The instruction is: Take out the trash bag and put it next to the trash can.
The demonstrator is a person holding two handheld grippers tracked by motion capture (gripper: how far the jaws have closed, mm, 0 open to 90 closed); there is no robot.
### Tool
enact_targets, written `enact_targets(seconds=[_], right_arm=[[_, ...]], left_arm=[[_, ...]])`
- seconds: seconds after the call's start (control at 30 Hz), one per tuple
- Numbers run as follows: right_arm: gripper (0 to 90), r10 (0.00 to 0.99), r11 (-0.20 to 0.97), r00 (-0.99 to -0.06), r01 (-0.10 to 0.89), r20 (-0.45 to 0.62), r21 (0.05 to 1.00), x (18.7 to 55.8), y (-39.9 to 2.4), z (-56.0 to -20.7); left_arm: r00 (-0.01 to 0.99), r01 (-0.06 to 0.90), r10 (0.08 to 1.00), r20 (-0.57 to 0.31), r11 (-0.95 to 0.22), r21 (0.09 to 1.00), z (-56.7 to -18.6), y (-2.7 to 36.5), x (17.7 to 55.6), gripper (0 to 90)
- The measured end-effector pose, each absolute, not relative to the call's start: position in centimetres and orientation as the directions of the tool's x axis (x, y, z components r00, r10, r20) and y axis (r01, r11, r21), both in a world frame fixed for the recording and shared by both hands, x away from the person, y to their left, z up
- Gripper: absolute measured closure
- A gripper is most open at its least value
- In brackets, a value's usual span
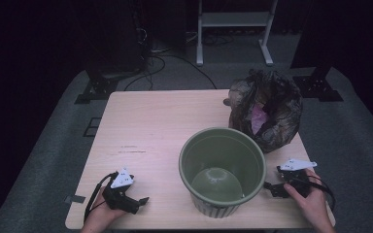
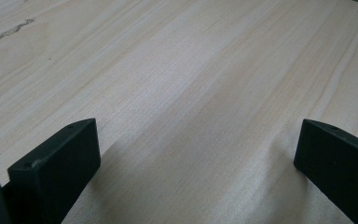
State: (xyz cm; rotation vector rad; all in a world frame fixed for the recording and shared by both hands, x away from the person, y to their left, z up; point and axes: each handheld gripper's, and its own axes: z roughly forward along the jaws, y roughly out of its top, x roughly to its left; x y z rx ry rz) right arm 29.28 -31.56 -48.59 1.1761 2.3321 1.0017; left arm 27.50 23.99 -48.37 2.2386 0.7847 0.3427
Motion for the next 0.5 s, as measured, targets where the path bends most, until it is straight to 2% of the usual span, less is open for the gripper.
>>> enact_targets(seconds=[0.5], right_arm=[[9.6,0.8,0.404,-0.599,0.552,0.01,0.729,29.27,-31.55,-48.74]], left_arm=[[0.78,0.432,0.626,0.01,-0.55,0.715,-48.38,23.98,27.48,0.0]])
